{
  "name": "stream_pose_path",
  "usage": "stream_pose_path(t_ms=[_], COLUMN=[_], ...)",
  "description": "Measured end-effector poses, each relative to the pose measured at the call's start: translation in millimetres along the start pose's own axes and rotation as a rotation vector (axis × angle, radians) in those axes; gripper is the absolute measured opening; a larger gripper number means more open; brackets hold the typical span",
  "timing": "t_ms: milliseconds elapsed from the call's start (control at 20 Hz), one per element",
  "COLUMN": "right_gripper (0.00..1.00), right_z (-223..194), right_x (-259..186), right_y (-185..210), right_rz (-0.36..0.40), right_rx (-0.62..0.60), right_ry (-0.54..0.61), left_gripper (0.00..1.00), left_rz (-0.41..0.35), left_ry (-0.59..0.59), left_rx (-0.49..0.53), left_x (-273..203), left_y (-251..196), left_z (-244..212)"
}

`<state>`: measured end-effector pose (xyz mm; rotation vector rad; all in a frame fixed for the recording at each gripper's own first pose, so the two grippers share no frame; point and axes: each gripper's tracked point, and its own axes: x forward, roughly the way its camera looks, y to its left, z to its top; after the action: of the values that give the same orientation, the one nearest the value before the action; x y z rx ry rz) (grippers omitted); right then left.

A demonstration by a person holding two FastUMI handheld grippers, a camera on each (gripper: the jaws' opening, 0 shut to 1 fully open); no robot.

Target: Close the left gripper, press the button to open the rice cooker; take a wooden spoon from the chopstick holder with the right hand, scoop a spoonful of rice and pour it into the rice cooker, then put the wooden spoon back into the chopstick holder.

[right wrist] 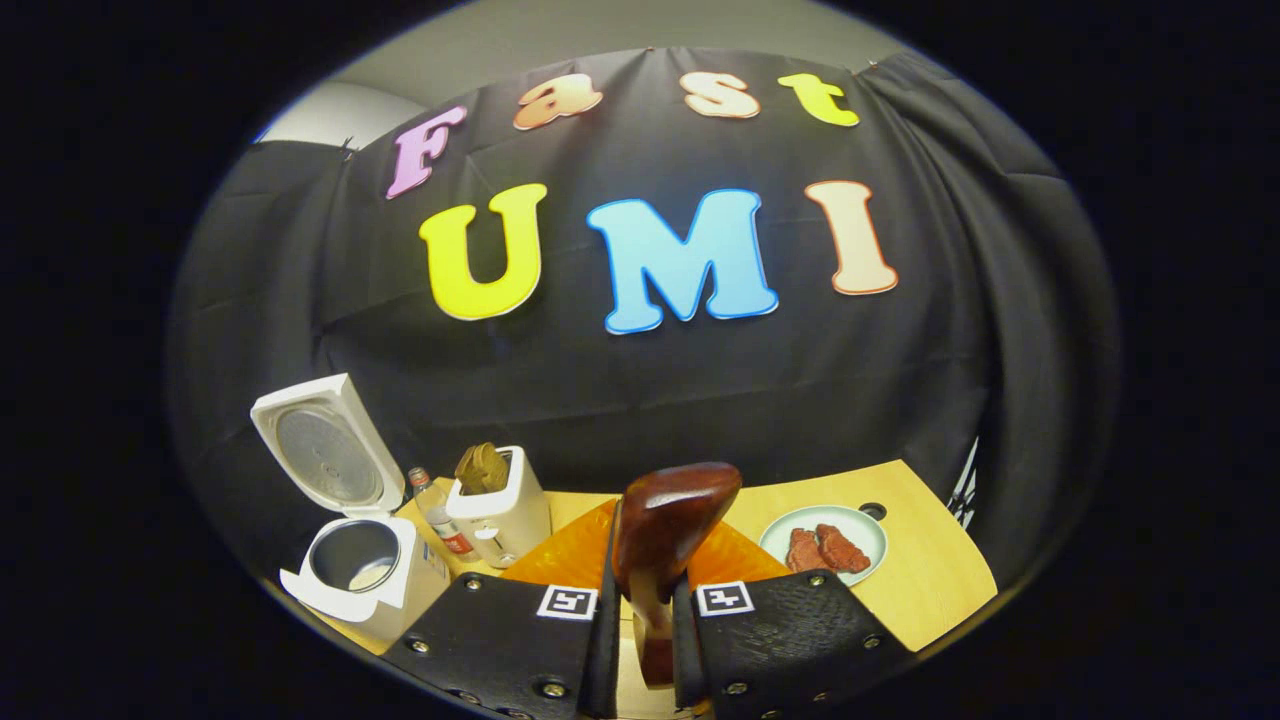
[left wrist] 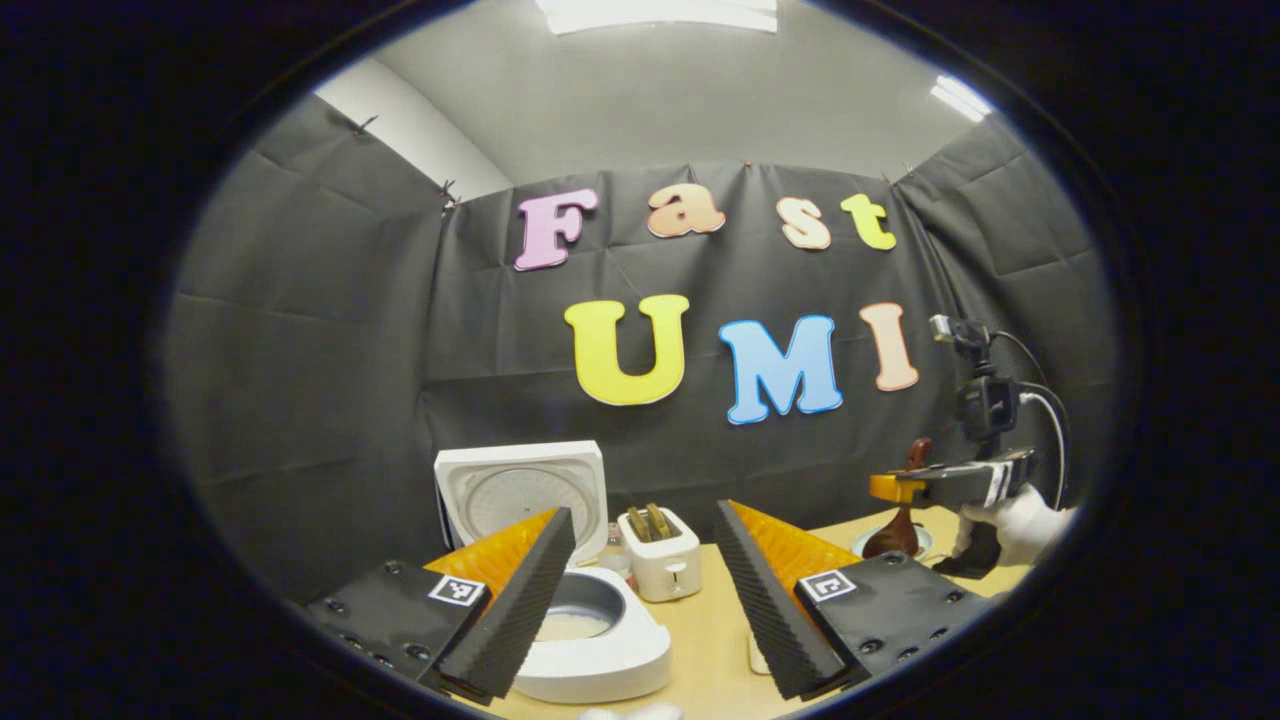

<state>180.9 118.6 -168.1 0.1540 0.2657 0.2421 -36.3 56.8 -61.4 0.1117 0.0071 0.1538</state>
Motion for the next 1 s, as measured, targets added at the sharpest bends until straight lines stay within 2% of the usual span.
stream_pose_path(t_ms=[250,600,1000], right_gripper=[0.22,0.22,0.22], right_z=[-51,-116,-170], right_x=[17,40,55], right_y=[34,24,13], right_rz=[0.016,-0.044,-0.065], right_rx=[-0.190,-0.506,-0.541], right_ry=[0.056,0.135,0.231], left_gripper=[0.98,0.99,0.96], left_rz=[0.004,0.013,0.030], left_ry=[0.008,0.016,0.048], left_rx=[0.018,0.062,0.056], left_x=[-8,-11,-7], left_y=[8,11,21], left_z=[-8,-22,-37])
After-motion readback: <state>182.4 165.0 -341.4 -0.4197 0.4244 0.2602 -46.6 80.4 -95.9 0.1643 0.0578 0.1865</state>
